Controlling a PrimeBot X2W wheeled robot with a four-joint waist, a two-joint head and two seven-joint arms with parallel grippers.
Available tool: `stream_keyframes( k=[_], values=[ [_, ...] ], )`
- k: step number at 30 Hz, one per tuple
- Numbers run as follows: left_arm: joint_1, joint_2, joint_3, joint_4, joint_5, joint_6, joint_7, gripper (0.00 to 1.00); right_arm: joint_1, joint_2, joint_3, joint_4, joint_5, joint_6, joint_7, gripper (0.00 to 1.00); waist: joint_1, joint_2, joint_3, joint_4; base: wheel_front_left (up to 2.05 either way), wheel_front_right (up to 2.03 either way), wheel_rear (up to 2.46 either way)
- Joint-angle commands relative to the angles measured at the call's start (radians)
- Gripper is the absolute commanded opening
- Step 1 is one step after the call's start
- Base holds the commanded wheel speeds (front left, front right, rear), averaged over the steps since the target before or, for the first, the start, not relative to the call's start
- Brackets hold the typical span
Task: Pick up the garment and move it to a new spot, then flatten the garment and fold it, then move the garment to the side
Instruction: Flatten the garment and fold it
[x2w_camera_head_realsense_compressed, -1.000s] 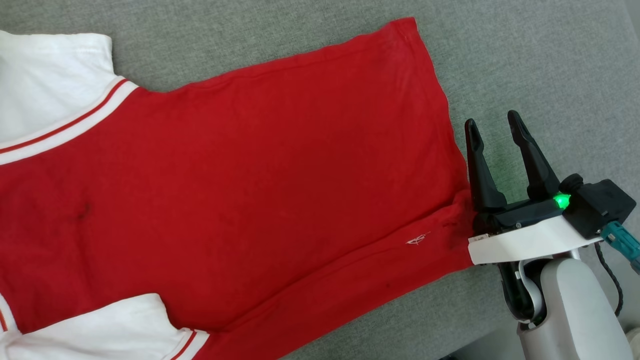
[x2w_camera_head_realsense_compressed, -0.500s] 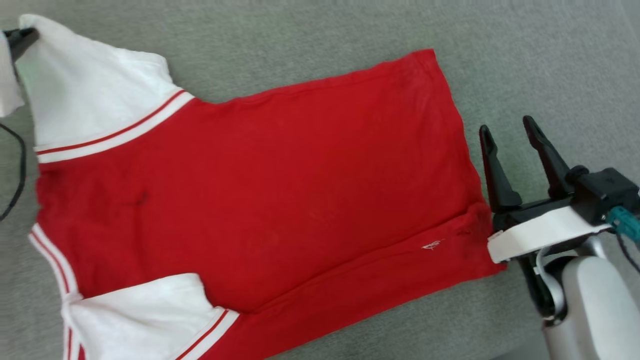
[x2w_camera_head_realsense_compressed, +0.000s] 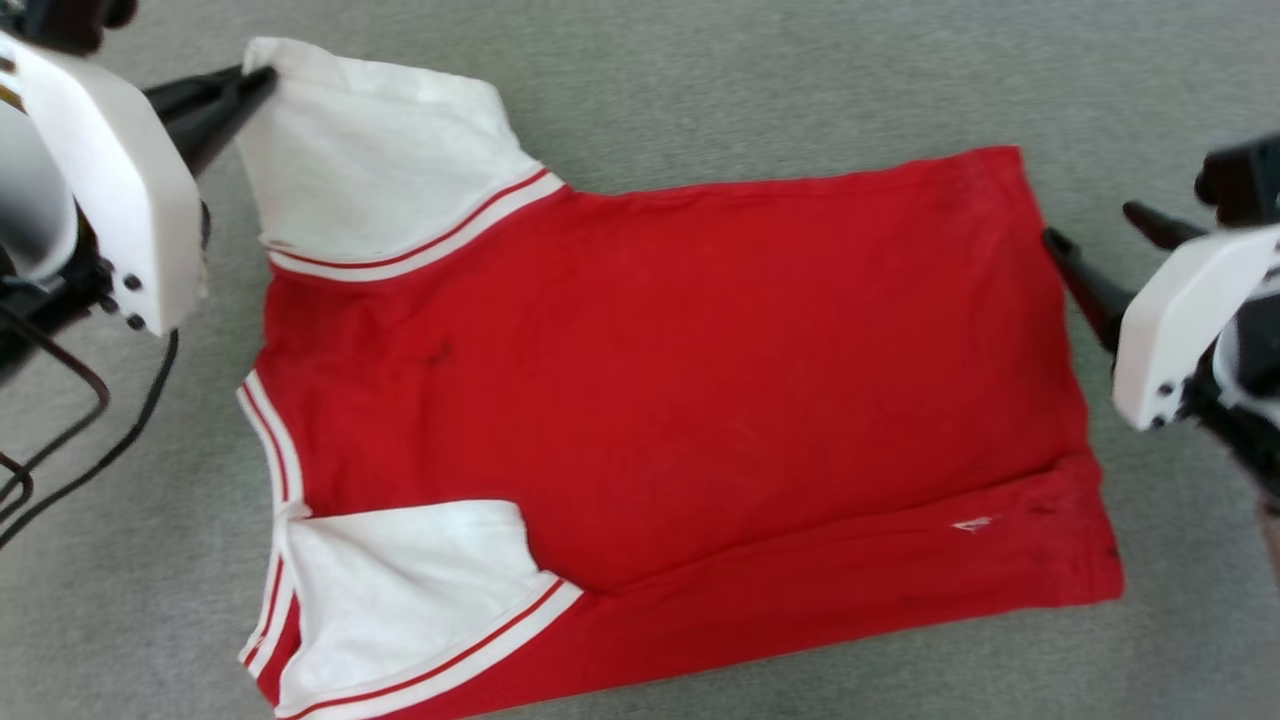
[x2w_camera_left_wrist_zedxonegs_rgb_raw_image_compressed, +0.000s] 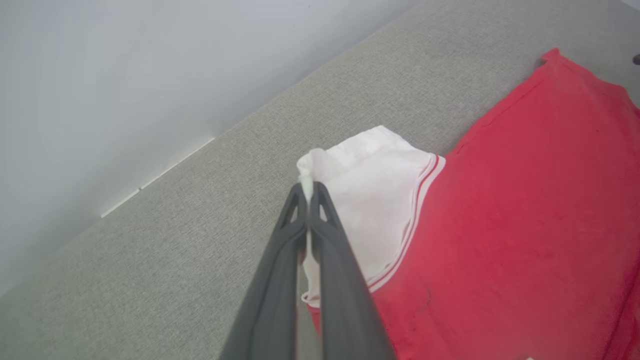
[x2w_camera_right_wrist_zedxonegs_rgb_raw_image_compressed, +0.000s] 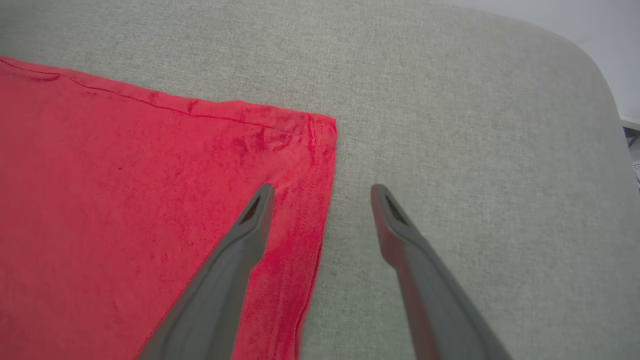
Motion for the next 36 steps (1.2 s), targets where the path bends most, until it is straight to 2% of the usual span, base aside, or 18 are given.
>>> stream_keyframes(
  k=[1, 2, 3, 6, 9, 15, 23, 24, 25, 26, 36],
  values=[
    [0.014, 0.003, -0.002, -0.012, 0.003, -0.001, -0.008, 0.0, -0.029, -0.009, -0.001, 0.006, 0.004, 0.0, 0.024, 1.0, 0.0, -0.0001, 0.015, 0.03, 0.0, 0.0, 0.0],
    [0.027, 0.002, -0.005, -0.061, 0.011, 0.004, -0.02, 0.0, -0.08, -0.026, -0.005, 0.031, 0.019, 0.0, 0.112, 1.0, 0.0, -0.0001, 0.029, 0.056, 0.0, 0.0, 0.0],
    [0.027, 0.002, -0.005, -0.061, 0.011, 0.004, -0.02, 0.0, -0.08, -0.026, -0.005, 0.031, 0.019, 0.0, 0.112, 1.0, 0.0, -0.0001, 0.029, 0.056, 0.0, 0.0, 0.0],
    [0.046, -0.002, -0.009, -0.124, 0.02, 0.005, -0.043, 0.0, -0.149, -0.043, -0.001, 0.078, 0.019, 0.0, 0.215, 1.0, 0.0, -0.0001, 0.048, 0.091, 0.0, 0.0, 0.0],
    [0.06, -0.006, -0.015, -0.174, 0.031, 0.005, -0.069, 0.0, -0.2, -0.066, 0.019, 0.128, -0.019, 0.0, 0.273, 1.0, 0.0, -0.0001, 0.067, 0.122, 0.0, 0.0, 0.0],
    [0.086, -0.019, -0.026, -0.254, 0.048, 0.013, -0.105, 0.0, -0.257, -0.084, 0.045, 0.228, -0.064, 0.0, 0.328, 1.0, 0.0, -0.0001, 0.091, 0.171, 0.0, 0.0, 0.0],
    [0.108, -0.03, -0.04, -0.299, 0.068, 0.017, -0.135, 0.0, -0.208, -0.083, 0.123, 0.324, -0.046, 0.001, 0.36, 1.0, 0.0, -0.0001, 0.108, 0.209, 0.0, 0.0, 0.0],
    [0.113, -0.031, -0.041, -0.299, 0.068, 0.017, -0.139, 0.0, -0.197, -0.083, 0.133, 0.333, -0.039, 0.001, 0.359, 0.96, 0.0, -0.0001, 0.107, 0.212, 0.0, 0.0, 0.0],
    [0.118, -0.033, -0.043, -0.297, 0.069, 0.018, -0.143, 0.0, -0.19, -0.084, 0.138, 0.34, -0.032, 0.001, 0.353, 0.25, 0.0, -0.0001, 0.105, 0.214, 0.0, 0.0, 0.0],
    [0.123, -0.034, -0.043, -0.292, 0.07, 0.021, -0.148, 0.0, -0.187, -0.083, 0.14, 0.343, -0.027, 0.001, 0.341, 0.0, 0.0, -0.0001, 0.101, 0.214, 0.0, 0.0, 0.0],
    [0.222, -0.013, -0.021, -0.256, 0.049, 0.053, -0.211, 0.0, -0.189, -0.094, 0.092, 0.321, 0.028, 0.001, 0.207, 0.0, 0.0, -0.0001, -0.008, 0.18, 0.0, 0.0, 0.0]
  ],
)
